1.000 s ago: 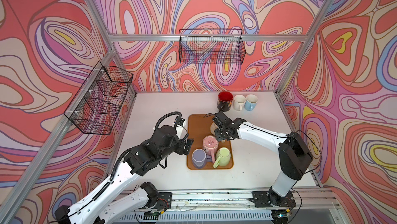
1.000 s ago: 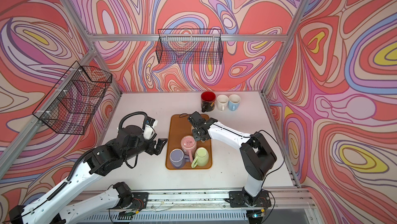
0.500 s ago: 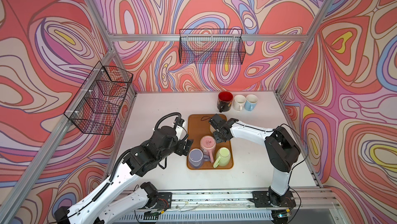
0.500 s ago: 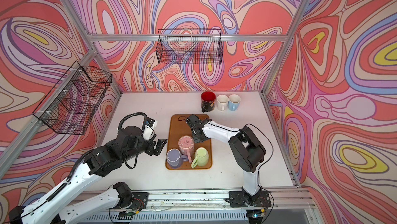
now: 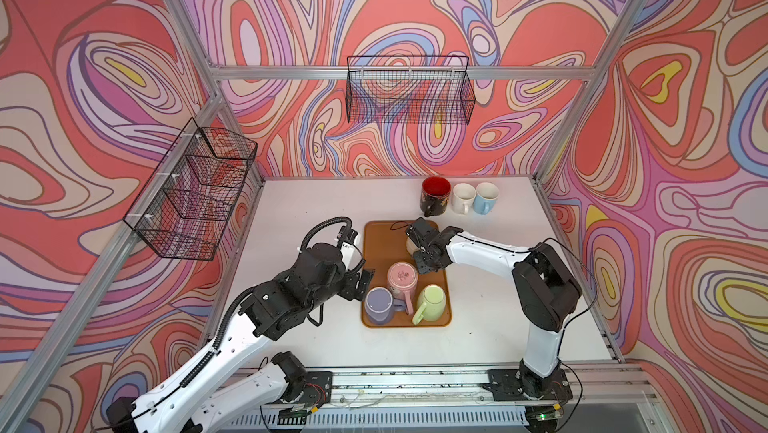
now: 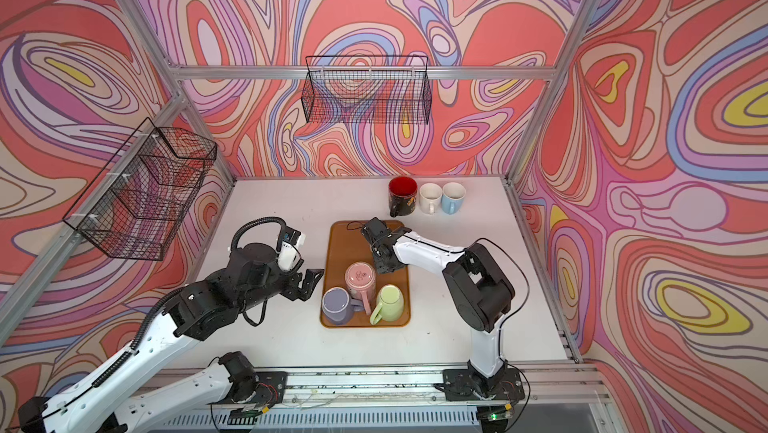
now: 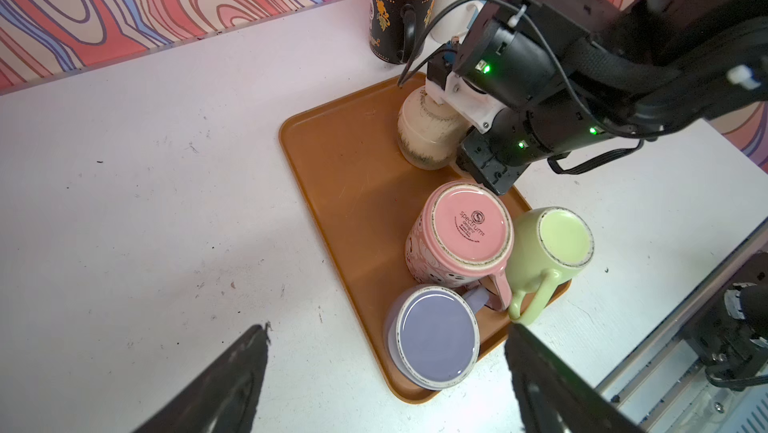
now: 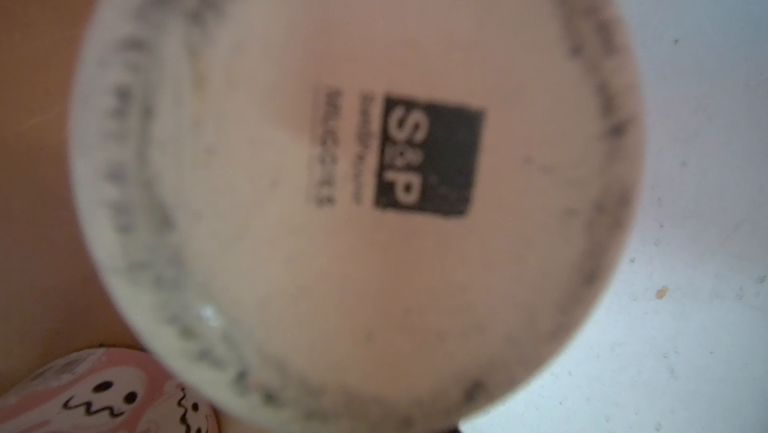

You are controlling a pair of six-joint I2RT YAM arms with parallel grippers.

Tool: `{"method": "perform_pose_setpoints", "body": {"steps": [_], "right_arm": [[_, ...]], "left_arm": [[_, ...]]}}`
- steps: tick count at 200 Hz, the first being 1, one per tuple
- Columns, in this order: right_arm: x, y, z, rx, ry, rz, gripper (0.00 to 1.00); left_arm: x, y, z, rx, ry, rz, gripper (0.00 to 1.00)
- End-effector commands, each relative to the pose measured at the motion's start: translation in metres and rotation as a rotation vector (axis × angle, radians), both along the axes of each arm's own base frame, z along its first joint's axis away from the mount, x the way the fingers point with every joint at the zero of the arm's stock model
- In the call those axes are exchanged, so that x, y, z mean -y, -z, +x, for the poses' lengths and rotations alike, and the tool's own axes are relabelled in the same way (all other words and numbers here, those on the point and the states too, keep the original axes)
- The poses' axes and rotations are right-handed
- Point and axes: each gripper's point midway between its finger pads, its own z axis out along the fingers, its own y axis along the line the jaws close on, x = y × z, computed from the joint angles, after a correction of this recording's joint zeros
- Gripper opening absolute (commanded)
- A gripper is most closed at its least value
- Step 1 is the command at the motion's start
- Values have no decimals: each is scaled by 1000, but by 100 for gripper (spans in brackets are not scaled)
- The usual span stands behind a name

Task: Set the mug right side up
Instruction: 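Lift the cream mug off the tray with the right gripper while the left gripper approaches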

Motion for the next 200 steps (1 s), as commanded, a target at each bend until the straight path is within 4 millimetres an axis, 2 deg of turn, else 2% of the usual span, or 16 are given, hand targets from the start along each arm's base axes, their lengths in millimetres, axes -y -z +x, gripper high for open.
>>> {"method": "perform_pose_setpoints", "body": {"steps": [1, 30, 40, 45, 110, 158, 200], "right_arm": [[-5, -25, 13, 64, 3, 58, 0], [-7, -48, 17, 104, -3, 128, 0], [-8, -50, 18, 102, -6, 150, 0], [-9, -63, 18, 126, -9, 182, 0], [-13, -107, 22, 174, -19, 418, 0], [-23, -141, 15, 212, -81, 620, 0], [-31, -177, 6, 255, -149, 801, 0]], "left_arm": [[-1, 11, -3, -29, 2, 24, 92], [2, 12, -3, -40, 5, 6, 92], [4, 11, -2, -44, 6, -4, 92], [5, 12, -2, -46, 6, -8, 92], [21, 17, 0, -91, 8, -100, 91], [37, 25, 5, -106, 3, -216, 90], [58, 18, 14, -91, 23, -346, 88]]}}
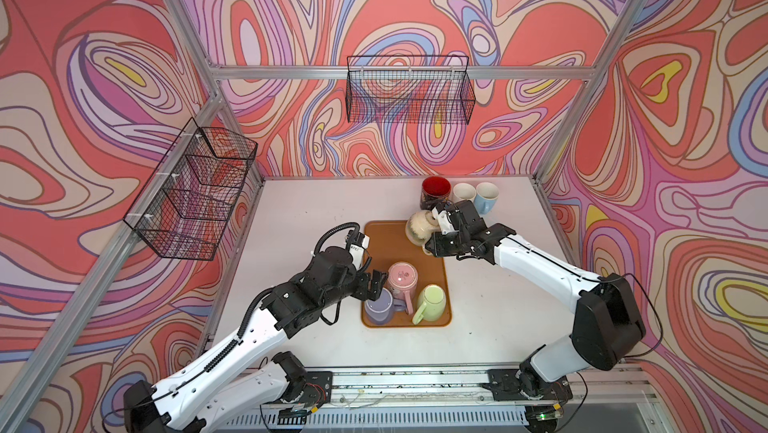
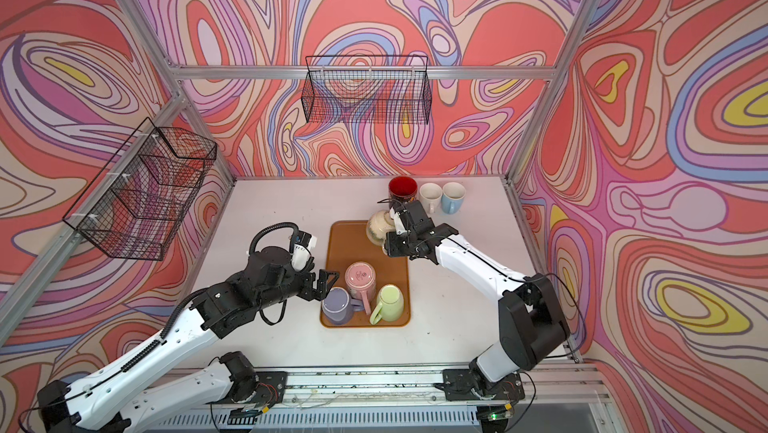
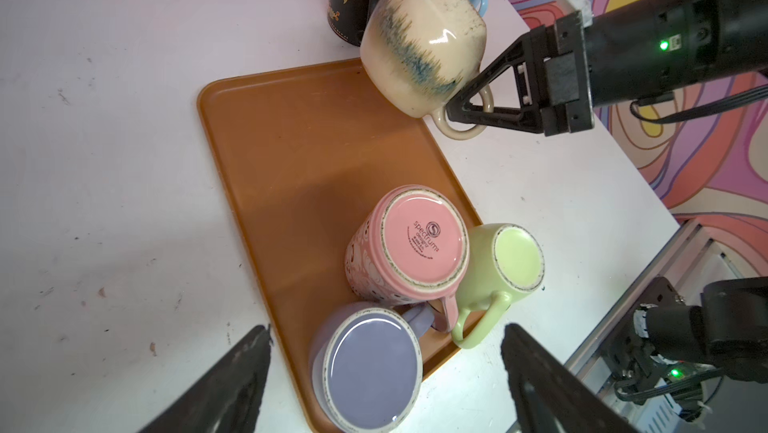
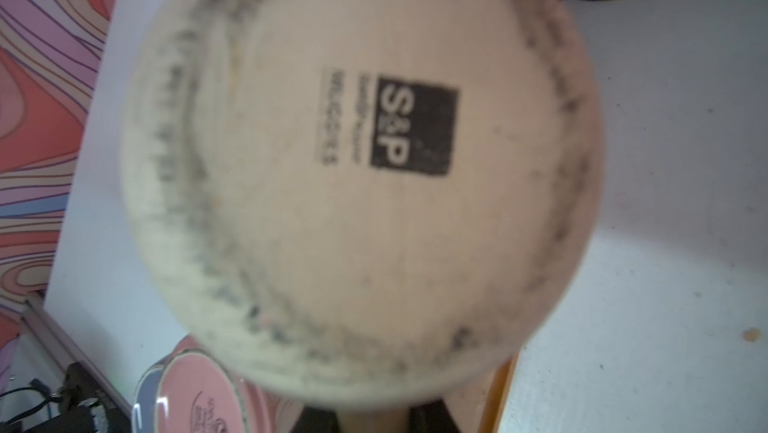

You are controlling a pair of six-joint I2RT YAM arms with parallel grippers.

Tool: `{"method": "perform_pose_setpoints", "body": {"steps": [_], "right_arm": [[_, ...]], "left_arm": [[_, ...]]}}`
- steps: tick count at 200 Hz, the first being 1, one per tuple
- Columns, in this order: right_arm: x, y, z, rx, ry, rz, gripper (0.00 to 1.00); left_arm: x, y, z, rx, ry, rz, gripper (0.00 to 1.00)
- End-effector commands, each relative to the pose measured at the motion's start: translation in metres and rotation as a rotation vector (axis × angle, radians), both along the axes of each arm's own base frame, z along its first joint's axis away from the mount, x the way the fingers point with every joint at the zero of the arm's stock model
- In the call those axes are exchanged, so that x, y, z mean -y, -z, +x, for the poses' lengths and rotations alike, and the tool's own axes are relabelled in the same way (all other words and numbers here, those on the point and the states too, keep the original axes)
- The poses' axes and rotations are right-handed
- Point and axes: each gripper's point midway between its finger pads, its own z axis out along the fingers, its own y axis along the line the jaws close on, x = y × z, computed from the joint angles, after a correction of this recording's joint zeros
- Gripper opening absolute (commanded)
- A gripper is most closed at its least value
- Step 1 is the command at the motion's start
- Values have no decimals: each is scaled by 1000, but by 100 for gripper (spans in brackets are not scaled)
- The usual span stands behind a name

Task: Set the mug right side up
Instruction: 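Lift the cream mug off the tray with the right gripper while the left gripper approaches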

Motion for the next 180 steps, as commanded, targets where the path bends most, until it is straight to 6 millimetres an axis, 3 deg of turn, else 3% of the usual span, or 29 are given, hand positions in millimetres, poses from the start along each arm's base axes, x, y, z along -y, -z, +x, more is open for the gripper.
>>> {"method": "perform_pose_setpoints", "body": {"steps": [1, 66, 106, 180], "right_arm": [[-21, -71, 8, 183, -71, 225, 0], [-35, -124, -14, 246, -196, 466, 0], [-39, -148, -28, 278, -268, 559, 0], [-44, -173, -49, 311, -364, 673, 0]], "left_arm": [[20, -17, 8, 30, 10, -139, 88], [58, -35, 25, 48, 65, -355, 73], [72, -58, 34, 89, 112, -495, 51], [84, -71, 48, 111, 182, -679, 43]]}}
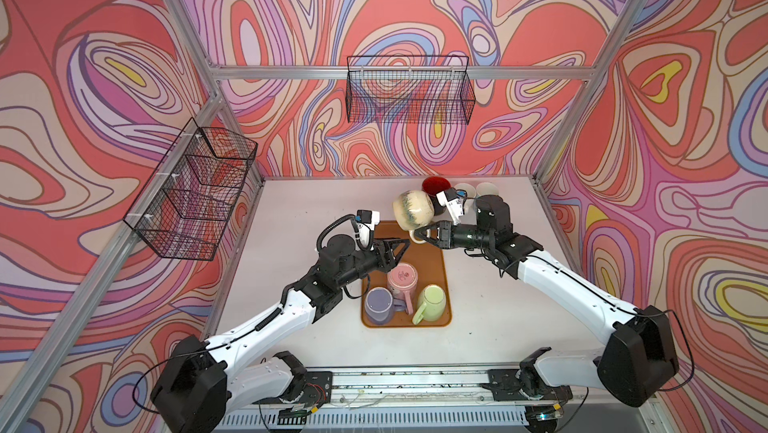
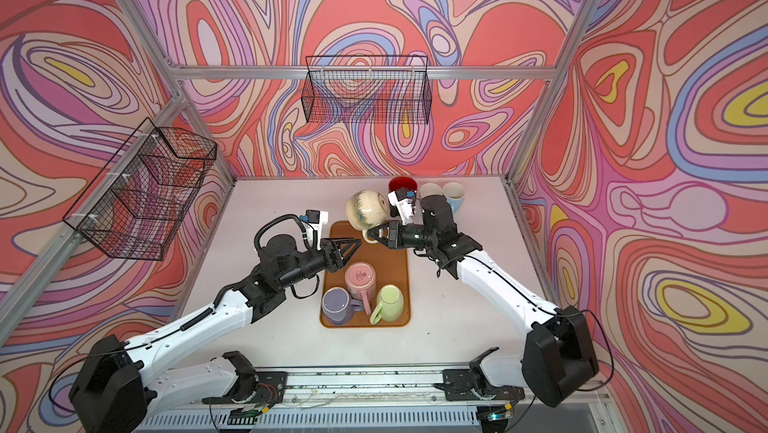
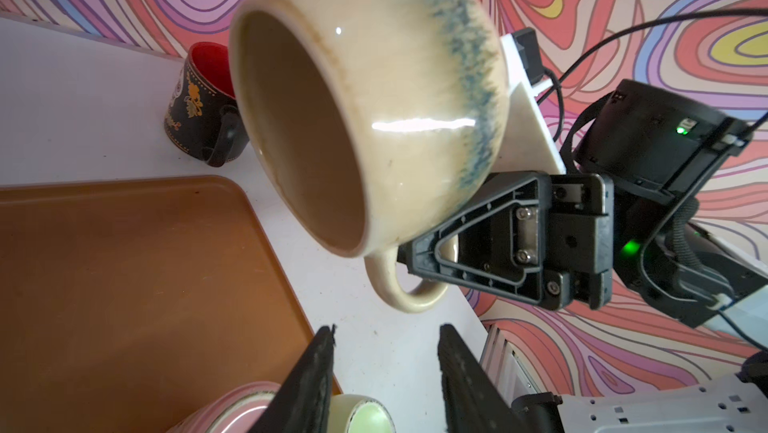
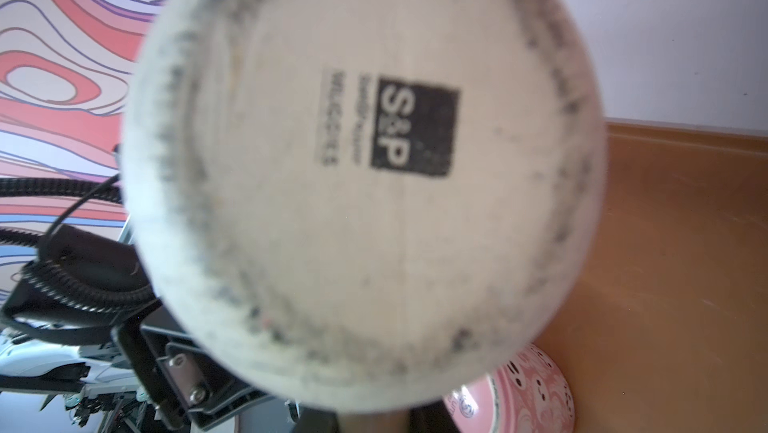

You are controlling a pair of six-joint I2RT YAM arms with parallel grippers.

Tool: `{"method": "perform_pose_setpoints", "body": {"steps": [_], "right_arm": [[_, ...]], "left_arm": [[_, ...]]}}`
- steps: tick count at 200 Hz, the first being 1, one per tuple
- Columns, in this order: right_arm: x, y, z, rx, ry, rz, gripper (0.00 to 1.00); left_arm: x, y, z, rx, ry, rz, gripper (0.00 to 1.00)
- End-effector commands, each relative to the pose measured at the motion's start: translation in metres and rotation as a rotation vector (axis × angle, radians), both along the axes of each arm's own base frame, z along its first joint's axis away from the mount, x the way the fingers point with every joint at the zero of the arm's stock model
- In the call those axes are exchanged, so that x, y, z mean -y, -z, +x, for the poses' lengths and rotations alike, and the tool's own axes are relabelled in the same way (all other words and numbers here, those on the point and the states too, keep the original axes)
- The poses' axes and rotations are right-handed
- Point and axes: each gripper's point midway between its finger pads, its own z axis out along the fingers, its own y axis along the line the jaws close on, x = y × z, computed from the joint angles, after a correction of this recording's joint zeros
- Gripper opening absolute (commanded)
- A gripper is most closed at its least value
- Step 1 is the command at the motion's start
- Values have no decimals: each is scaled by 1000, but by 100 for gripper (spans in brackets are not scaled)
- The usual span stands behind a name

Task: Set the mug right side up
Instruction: 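Lift the cream mug off the tray with the right gripper while the left gripper approaches, then grasp the cream mug's handle with the left gripper while the right gripper holds it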

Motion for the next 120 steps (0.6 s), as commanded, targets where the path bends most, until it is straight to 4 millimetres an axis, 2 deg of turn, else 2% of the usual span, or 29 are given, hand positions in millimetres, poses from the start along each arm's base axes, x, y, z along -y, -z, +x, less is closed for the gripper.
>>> {"method": "perform_pose_setpoints", "body": {"steps": [1, 54, 92, 120], "right_arm": [[-3, -56, -13, 182, -71, 129, 0], [-7, -66, -21, 200, -125, 187, 0], [-8, -68, -25, 206, -148, 205, 0], [-9, -69, -27, 207, -162, 222, 0]], "left_arm": [[9, -23, -3, 56, 58, -110, 43], [14, -31, 3, 80, 91, -203, 42], [13, -36, 4, 97, 102, -236, 27], [13, -38, 4, 104, 114, -258, 25]]}}
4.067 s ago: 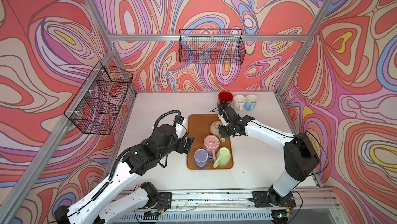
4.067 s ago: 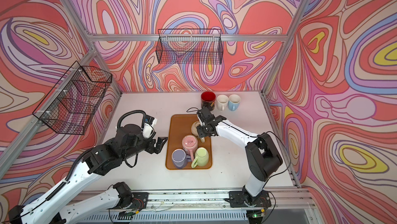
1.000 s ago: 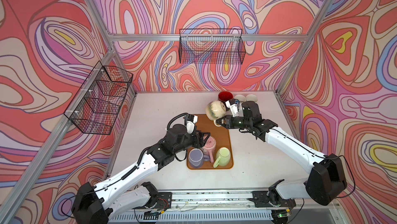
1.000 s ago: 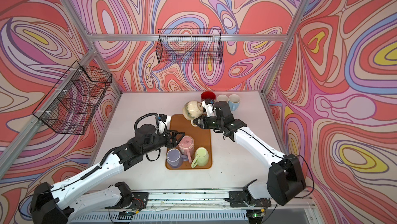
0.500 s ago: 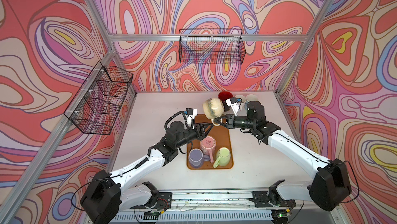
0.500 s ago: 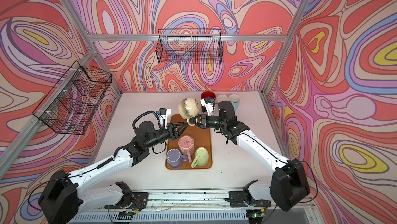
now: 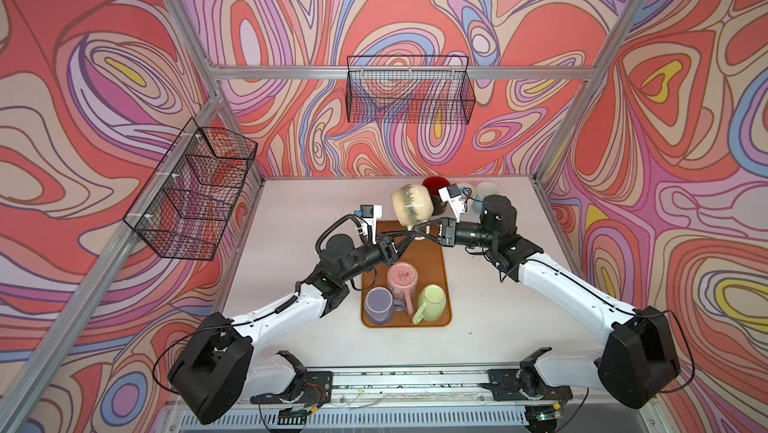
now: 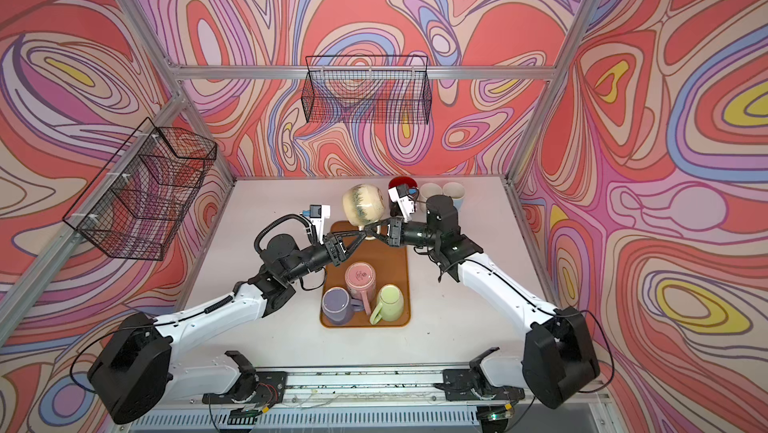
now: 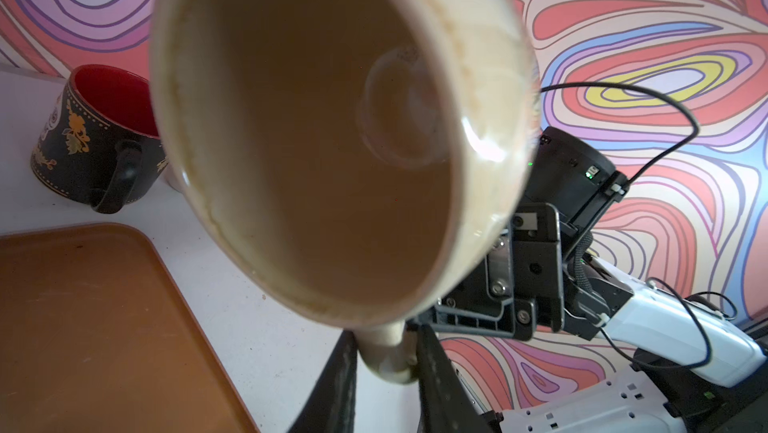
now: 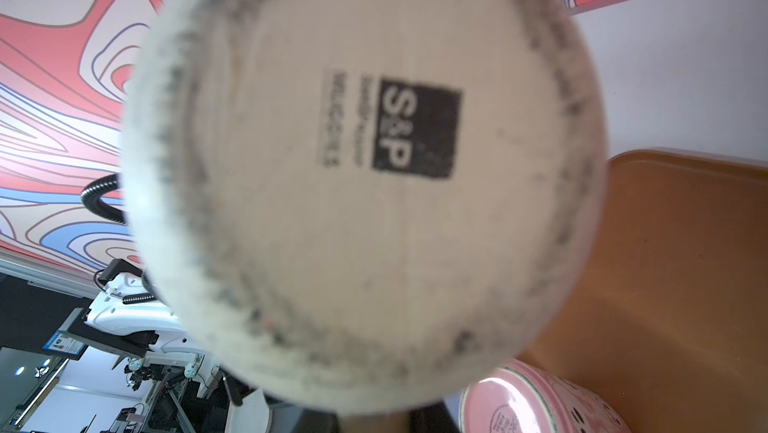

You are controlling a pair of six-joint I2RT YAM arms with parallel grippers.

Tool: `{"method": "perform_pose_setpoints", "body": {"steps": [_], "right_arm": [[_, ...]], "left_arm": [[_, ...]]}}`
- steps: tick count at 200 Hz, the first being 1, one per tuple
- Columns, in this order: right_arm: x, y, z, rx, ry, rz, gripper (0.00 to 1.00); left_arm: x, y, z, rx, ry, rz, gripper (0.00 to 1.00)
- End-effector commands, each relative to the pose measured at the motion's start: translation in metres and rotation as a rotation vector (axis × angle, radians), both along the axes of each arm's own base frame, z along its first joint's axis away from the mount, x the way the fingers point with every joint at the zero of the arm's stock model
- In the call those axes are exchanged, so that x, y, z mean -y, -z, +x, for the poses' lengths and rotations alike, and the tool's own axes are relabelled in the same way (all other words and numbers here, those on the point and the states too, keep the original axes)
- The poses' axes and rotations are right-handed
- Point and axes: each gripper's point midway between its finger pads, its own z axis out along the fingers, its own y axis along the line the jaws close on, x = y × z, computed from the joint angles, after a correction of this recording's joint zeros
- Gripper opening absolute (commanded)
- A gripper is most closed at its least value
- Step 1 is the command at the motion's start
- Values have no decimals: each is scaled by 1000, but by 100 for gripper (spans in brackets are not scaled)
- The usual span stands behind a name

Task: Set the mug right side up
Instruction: 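Grasp the cream mug's handle with the left gripper while the right gripper holds it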

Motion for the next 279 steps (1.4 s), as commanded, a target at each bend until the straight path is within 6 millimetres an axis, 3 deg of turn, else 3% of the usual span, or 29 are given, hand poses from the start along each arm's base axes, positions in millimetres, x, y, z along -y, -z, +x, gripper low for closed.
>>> {"method": "perform_pose_setpoints", "body": {"steps": [1, 45, 99, 171, 203, 219, 279], "right_arm": [[-2, -43, -18, 162, -75, 92, 0], [-4, -43, -21, 165, -101, 120, 0], [-6, -37, -19, 150, -110, 130, 0], [-8, -38, -18, 148, -125, 150, 0], [-7, -41, -19, 162, -127, 158, 0], [-7, -42, -20, 168, -127, 159, 0], [-7, -41, -20, 173, -127, 151, 0]], "left_arm": [[-1, -14, -1, 44, 20, -64, 25], [4, -20, -2, 48, 72, -123, 25], [9, -24, -3, 54, 106, -131, 38], [10, -23, -2, 58, 106, -135, 16], [10, -16, 0, 42, 102, -124, 8], [10, -9, 1, 25, 96, -117, 0], [1, 18, 0, -22, 50, -99, 0]]}}
